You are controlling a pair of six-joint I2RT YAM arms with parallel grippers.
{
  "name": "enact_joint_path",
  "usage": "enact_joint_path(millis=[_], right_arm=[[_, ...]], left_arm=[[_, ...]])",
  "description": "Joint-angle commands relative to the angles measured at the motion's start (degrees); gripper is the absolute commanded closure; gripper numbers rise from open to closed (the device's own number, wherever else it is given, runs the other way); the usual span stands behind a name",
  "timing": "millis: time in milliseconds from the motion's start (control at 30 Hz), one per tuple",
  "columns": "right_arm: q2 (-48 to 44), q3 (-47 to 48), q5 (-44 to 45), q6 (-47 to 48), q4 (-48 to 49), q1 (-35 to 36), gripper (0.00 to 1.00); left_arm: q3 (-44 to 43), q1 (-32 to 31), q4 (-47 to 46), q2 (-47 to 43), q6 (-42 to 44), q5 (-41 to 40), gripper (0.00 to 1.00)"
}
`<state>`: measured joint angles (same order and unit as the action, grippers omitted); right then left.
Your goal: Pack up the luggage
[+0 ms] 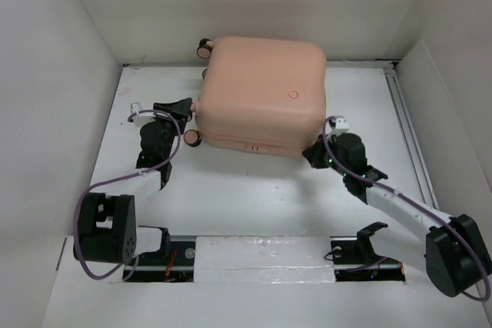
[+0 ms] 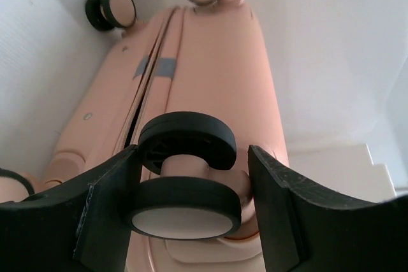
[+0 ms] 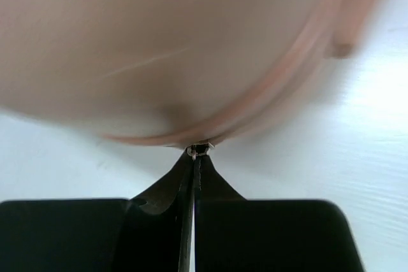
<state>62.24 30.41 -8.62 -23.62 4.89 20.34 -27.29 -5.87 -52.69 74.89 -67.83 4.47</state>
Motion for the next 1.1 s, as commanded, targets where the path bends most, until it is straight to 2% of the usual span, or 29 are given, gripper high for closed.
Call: enact_joint_path(millis=[0,67,133,167,233,467,600,667,733,767,800,867,967,1067], right_arm=[[-5.11,-4.89,-11.24,-6.78,23.38,15.89,1.00],[-1.70,-3.97,-15.61,-6.71,32.42,19.81,1.00],[1.82,2.96,-17.31,-4.70,30.99,20.44,1.00],[4.71,5.51,-15.91,-2.60,25.93,20.44,1.00],[5.53,10.95,-9.96,-0.74,20.19,16.69,1.00],[-0.36,12.91,-2.20,1.64,9.27,3.41,1.00],[-2.91,10.20,2.12,2.26,7.95,1.55,1.00],[-2.91,8.27,2.12,1.65,9.77,3.90,1.00],[-2.91,2.22,4.66,0.77,15.38,11.54,1.00],[-1.52,-0.24,4.67,0.76,25.08,14.35,1.00],[-0.11,-2.88,1.19,0.76,29.70,19.16,1.00],[3.31,-2.21,-2.44,5.57,34.73,22.80,1.00],[5.87,2.53,-11.83,8.14,34.58,24.84,1.00],[6.40,6.31,-11.16,6.57,32.92,23.79,1.00]], left_arm=[[2.06,-3.25,-0.49,-5.10,5.08,0.64,1.00],[3.46,-5.20,-0.49,-5.81,5.08,-0.16,1.00],[3.47,-7.66,-0.49,-5.81,5.08,-1.56,1.00],[3.47,-7.67,-0.49,-5.81,5.08,-1.57,1.00],[3.99,-8.37,-1.01,-6.33,4.38,-0.96,1.00],[5.13,-8.37,-1.02,-7.48,4.90,0.97,1.00],[5.67,-10.56,-1.81,-7.48,4.90,1.68,1.00],[5.67,-12.49,-1.81,-7.48,4.90,1.68,1.00],[5.67,-15.57,-2.33,-6.78,4.90,0.28,1.00],[5.67,-16.53,-2.33,-6.78,4.90,-0.25,1.00],[5.67,-17.15,-3.20,-6.26,4.90,-0.25,1.00],[5.67,-17.86,-4.09,-5.72,4.12,0.45,1.00],[5.67,-18.47,-5.59,-5.20,2.80,1.59,1.00],[6.37,-19.53,-5.59,-6.68,2.79,1.59,1.00]])
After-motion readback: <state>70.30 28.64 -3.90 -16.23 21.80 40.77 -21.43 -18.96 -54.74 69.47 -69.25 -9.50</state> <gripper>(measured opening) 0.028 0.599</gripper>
